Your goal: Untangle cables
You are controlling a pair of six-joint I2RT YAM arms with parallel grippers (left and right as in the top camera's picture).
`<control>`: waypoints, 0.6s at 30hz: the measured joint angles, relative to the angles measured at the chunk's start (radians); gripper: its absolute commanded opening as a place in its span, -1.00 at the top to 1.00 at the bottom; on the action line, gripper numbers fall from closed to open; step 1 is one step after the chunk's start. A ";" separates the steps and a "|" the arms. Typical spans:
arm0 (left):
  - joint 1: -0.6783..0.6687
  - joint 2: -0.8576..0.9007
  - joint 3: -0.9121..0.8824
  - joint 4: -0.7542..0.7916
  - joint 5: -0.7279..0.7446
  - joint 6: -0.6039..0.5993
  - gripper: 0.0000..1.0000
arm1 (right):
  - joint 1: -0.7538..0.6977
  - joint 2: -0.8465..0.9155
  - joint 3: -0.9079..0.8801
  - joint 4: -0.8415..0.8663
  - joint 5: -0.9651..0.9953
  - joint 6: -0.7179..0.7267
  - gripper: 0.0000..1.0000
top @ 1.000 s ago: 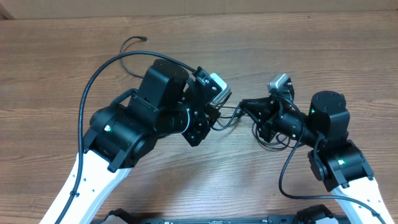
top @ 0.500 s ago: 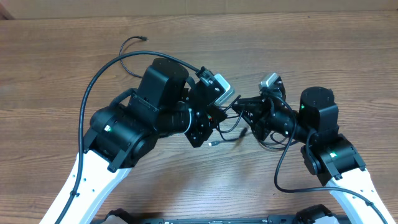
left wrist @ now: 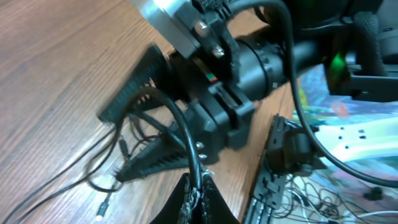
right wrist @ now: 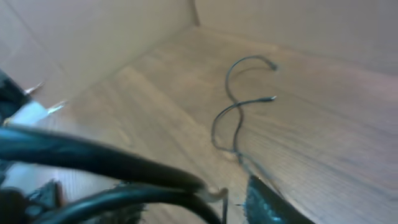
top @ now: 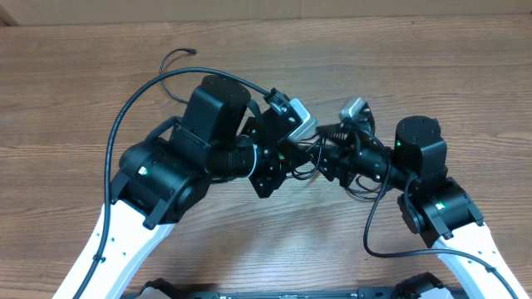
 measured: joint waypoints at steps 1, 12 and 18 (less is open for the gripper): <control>0.001 0.000 0.000 0.000 0.013 -0.001 0.91 | 0.000 0.000 0.000 0.013 0.021 0.000 -0.34; 0.001 0.000 0.000 0.000 0.104 -0.003 0.92 | 0.000 0.034 0.000 0.157 0.045 0.005 0.07; 0.001 0.000 0.000 0.000 0.107 -0.003 0.91 | 0.002 0.038 0.000 0.197 -0.010 0.003 0.92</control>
